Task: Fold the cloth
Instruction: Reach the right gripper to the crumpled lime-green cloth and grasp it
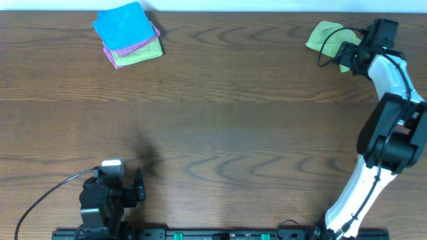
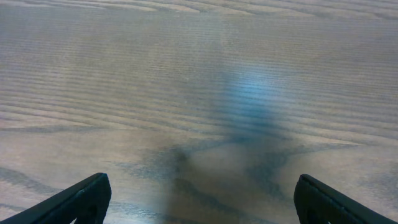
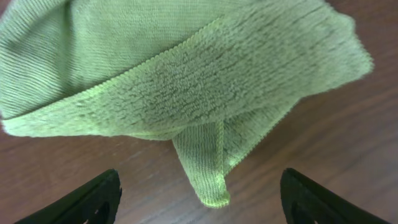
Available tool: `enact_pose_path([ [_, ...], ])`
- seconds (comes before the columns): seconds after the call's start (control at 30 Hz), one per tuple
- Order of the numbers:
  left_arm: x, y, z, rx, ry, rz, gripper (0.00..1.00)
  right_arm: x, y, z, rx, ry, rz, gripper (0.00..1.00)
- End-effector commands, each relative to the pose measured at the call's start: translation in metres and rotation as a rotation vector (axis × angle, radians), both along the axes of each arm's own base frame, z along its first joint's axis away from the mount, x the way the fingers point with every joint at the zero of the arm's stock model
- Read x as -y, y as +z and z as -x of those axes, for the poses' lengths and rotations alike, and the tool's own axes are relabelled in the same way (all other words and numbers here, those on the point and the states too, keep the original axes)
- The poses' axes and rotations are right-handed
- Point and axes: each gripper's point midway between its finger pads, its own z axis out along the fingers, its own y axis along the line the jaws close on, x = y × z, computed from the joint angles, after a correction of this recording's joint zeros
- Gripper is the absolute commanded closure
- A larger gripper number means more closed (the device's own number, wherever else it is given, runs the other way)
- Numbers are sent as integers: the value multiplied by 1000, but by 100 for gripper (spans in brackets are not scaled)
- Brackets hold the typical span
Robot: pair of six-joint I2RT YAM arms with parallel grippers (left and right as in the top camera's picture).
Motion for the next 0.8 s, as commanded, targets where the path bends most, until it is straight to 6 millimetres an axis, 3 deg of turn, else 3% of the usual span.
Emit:
enact_pose_path([
  [0.0,-1,-1,0,0,0,-11,4,-2,-10,-7,12,-3,-30,22],
  [0.27,-1,-1,0,0,0,-11,5,-7,-31,-10,7,-18,-79,27],
  [0.43,-1,-1,0,0,0,-11,5,-6,-31,-13,19,-27,-82,41],
  [0.77,-1,-1,0,0,0,-11,4,-6,-30,-15,26,-27,-82,42],
])
